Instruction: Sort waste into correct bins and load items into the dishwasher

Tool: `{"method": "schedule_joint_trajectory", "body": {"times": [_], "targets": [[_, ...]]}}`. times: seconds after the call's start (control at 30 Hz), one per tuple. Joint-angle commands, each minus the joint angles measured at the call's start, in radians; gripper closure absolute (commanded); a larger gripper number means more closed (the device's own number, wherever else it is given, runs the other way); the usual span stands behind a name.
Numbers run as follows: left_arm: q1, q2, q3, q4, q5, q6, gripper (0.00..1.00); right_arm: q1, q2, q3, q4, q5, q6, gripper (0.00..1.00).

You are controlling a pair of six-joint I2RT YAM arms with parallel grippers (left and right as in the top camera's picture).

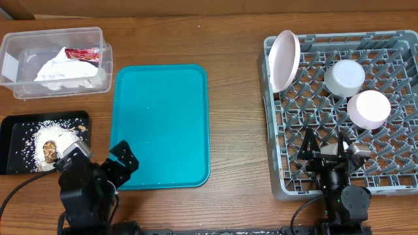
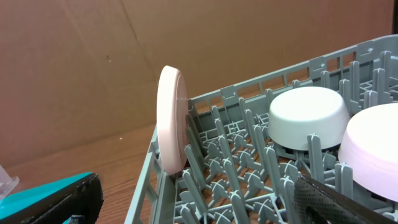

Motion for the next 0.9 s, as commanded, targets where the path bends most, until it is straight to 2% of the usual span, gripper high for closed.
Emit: {"method": "schedule_joint_trajectory", "body": {"times": [0.0,0.27,0.43,0.67,0.87], "targets": [[-0.036,-0.067,-0.068,0.08,0.09,0.179,0.0,-0.003,-0.012,-0.01,0.004,-0.002,-0.004,0.0],[-0.063,-0.168,-0.376,0.484,0.299,0.182,0.0,-0.003,-0.012,-0.01,0.004,-0.002,-0.004,0.0],[-0.063,-0.24,-0.551,0.685,0.359,0.181,0.0,-0.003,-0.012,-0.01,0.004,-0.002,-0.004,0.0],[-0.063,-0.355,-0.64,0.755,0.332,0.187,0.0,-0.003,-0.012,-0.01,0.004,-0.002,-0.004,0.0],[-0.064,-0.409,-0.643,0.769,0.235,0.189,0.0,-0.003,-0.012,-0.01,0.004,-0.002,-0.004,0.0]]}}
